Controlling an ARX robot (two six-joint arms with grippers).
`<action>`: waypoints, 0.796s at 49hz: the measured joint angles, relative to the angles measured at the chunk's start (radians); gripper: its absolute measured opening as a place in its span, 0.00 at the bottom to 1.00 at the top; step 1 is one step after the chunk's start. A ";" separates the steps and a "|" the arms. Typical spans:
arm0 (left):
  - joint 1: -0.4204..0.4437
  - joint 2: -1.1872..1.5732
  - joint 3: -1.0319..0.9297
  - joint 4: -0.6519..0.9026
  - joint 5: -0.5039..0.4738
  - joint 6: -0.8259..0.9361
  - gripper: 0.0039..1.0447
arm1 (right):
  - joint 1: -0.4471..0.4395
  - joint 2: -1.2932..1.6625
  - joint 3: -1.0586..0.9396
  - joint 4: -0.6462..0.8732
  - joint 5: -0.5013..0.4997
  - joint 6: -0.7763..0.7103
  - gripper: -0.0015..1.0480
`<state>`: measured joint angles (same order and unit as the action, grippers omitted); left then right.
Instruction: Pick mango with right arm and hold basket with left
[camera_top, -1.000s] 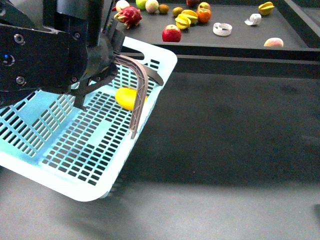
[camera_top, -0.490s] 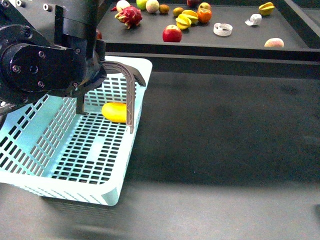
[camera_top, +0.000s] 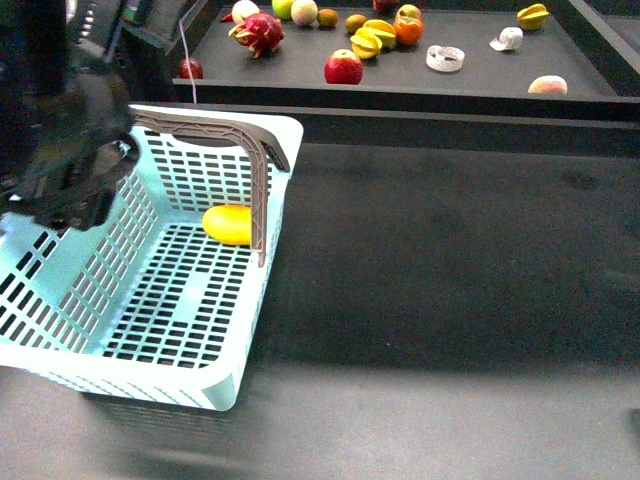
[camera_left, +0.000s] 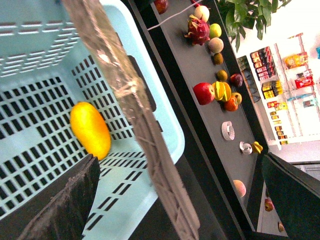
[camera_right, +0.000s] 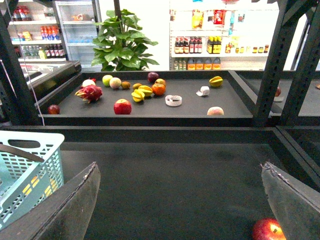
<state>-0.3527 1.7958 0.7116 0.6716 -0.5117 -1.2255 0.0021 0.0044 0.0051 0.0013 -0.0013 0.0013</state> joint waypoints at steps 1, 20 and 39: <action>0.004 -0.025 -0.027 0.003 0.003 0.011 0.95 | 0.000 0.000 0.000 0.000 0.000 0.000 0.92; 0.090 -0.389 -0.327 -0.028 0.018 0.179 0.94 | 0.000 0.000 0.000 0.000 0.000 0.000 0.92; 0.206 -0.549 -0.561 0.417 0.369 1.122 0.38 | 0.000 0.000 0.000 0.000 0.000 0.000 0.92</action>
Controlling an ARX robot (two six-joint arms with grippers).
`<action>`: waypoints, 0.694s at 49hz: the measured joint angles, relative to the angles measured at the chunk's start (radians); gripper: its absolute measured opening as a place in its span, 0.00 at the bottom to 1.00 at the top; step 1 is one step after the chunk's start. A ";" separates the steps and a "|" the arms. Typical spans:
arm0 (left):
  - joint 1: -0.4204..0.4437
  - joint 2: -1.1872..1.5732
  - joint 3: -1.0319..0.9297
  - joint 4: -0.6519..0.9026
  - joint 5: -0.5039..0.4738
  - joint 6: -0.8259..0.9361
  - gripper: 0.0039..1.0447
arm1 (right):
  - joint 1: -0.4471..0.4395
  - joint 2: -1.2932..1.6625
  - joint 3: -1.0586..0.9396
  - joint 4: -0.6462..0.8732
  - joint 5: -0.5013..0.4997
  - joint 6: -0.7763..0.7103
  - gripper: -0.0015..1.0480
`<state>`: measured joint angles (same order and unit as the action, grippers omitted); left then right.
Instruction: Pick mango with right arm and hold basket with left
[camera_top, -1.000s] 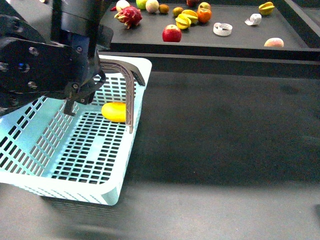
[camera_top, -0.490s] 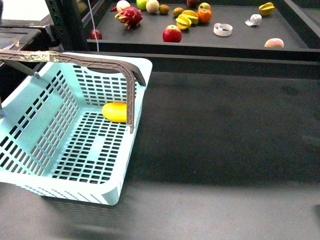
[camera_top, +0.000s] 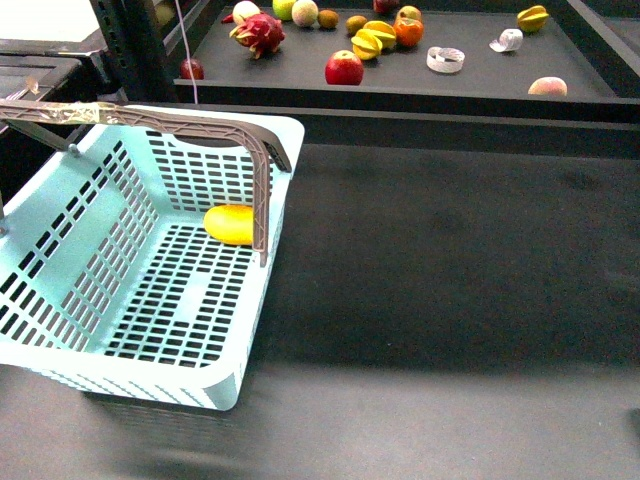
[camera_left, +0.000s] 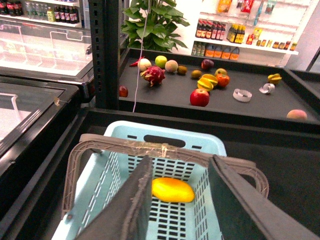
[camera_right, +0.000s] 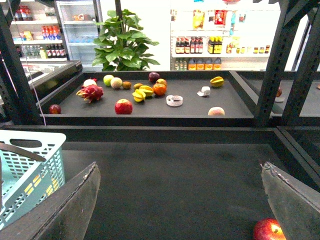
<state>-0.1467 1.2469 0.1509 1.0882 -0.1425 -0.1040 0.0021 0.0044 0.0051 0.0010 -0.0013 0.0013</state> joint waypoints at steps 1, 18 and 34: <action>0.007 -0.020 -0.012 -0.012 0.008 0.018 0.33 | 0.000 0.000 0.000 0.000 0.000 0.000 0.92; 0.133 -0.360 -0.114 -0.252 0.135 0.089 0.04 | 0.000 0.000 0.000 0.000 0.000 0.000 0.92; 0.144 -0.628 -0.132 -0.482 0.142 0.093 0.04 | 0.000 0.000 0.000 0.000 0.000 0.000 0.92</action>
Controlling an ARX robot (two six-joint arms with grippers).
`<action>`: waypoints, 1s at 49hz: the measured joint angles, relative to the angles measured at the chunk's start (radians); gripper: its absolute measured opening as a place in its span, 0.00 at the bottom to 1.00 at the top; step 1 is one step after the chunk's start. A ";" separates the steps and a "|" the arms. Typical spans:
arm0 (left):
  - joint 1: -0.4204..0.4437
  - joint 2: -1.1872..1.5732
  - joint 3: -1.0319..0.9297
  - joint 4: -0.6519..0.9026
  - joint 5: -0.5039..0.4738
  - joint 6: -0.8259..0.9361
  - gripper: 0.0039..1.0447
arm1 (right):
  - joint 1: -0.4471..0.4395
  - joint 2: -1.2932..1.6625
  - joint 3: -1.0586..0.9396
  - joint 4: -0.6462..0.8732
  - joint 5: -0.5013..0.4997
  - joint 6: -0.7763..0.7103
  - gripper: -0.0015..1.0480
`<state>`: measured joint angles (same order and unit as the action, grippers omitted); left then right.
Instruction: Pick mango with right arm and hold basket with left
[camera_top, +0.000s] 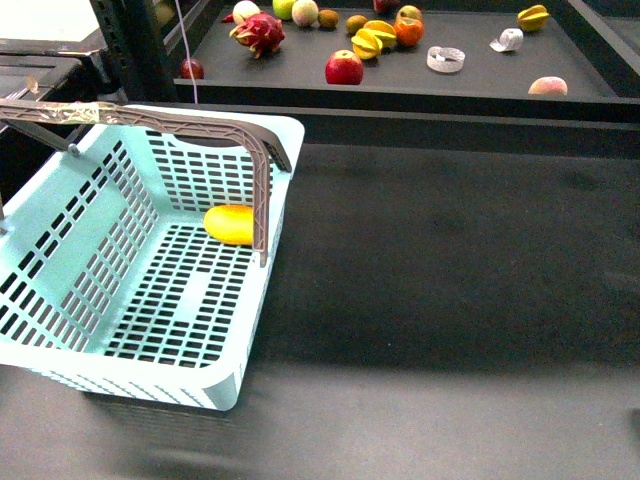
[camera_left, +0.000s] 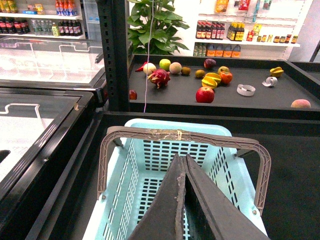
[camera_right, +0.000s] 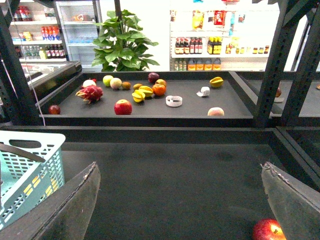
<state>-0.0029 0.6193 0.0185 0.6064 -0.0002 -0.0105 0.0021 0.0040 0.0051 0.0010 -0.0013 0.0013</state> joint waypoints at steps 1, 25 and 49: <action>0.000 -0.013 0.000 -0.013 0.000 0.000 0.04 | 0.000 0.000 0.000 0.000 0.000 0.000 0.92; 0.000 -0.283 0.000 -0.267 0.000 0.002 0.04 | 0.000 0.000 0.000 0.000 0.000 0.000 0.92; 0.000 -0.516 0.000 -0.524 0.000 0.003 0.04 | 0.000 0.000 0.000 0.000 0.000 0.000 0.92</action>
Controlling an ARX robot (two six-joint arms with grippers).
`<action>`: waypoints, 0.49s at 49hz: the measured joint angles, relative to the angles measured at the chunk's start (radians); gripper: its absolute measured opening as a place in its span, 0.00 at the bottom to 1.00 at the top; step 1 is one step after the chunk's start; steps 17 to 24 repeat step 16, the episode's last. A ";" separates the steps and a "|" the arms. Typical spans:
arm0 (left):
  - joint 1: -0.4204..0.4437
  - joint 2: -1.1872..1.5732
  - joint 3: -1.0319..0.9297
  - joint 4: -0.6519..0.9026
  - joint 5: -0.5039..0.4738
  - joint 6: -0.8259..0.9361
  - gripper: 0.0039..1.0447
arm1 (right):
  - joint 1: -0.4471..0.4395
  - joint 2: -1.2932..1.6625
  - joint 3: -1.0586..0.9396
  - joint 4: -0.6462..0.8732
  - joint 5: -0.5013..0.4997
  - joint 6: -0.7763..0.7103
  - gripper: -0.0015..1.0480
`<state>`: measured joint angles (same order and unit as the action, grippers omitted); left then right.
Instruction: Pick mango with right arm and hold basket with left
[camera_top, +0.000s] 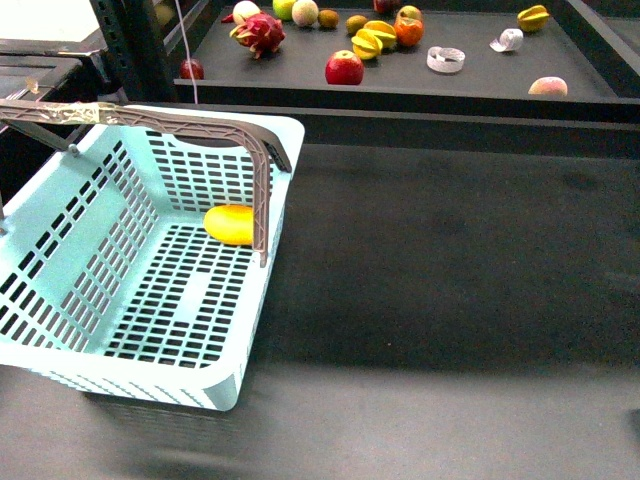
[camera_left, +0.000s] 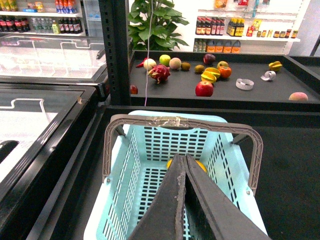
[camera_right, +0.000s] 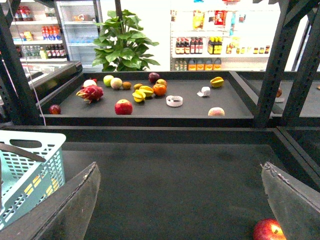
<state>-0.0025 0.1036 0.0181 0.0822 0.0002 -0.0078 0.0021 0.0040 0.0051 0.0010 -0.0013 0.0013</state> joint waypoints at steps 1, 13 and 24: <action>0.000 -0.040 0.000 -0.050 0.000 0.000 0.04 | 0.000 0.000 0.000 0.000 0.000 0.000 0.92; 0.000 -0.098 0.000 -0.080 0.000 0.000 0.04 | 0.000 0.000 0.000 0.000 0.000 0.000 0.92; 0.000 -0.099 0.000 -0.080 0.000 0.000 0.04 | 0.000 0.000 0.000 0.000 0.000 0.000 0.92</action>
